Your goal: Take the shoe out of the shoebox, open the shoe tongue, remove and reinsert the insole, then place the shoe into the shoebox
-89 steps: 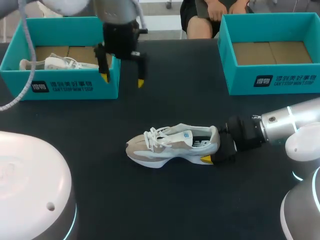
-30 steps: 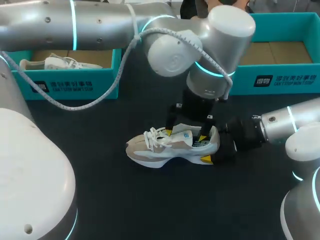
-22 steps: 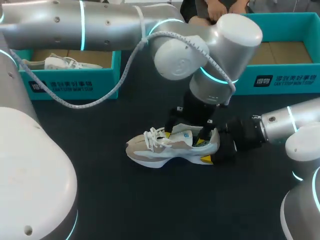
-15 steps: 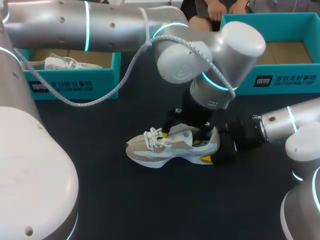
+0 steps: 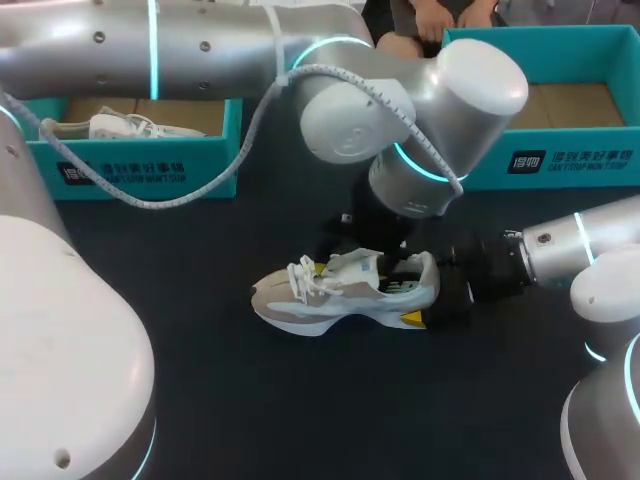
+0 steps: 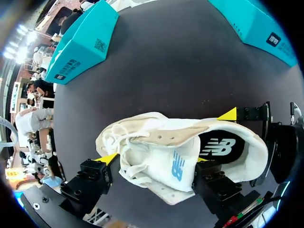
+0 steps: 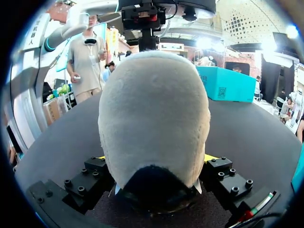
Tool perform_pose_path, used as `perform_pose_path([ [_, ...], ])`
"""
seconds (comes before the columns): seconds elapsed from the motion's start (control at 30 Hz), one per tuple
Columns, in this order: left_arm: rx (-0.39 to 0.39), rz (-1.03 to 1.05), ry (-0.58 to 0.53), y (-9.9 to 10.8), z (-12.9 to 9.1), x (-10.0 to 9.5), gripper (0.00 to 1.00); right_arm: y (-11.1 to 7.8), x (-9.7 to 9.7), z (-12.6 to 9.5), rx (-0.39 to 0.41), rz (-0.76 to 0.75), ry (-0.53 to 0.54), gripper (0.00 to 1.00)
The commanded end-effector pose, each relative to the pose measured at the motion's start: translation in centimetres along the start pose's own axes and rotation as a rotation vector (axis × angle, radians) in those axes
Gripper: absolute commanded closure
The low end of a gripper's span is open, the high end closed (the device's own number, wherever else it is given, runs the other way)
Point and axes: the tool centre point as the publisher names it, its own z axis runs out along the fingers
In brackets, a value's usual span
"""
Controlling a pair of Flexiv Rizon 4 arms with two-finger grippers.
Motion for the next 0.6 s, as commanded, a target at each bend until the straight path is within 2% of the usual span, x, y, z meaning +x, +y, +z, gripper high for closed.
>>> perform_pose_path([
  [0.03,0.000,-0.006,0.054,0.4,-0.3,-2.1,1.00,-0.3,-0.2,0.6,0.004,0.000,-0.003,1.00],
  [0.33,-0.108,0.006,0.066,0.0,-0.7,-5.0,1.00,-0.3,-0.2,0.6,0.004,0.000,-0.003,1.00],
  [0.6,-0.106,-0.024,0.072,0.1,-0.6,-7.2,1.00,-0.3,-0.2,0.6,0.004,0.000,-0.003,1.00],
])
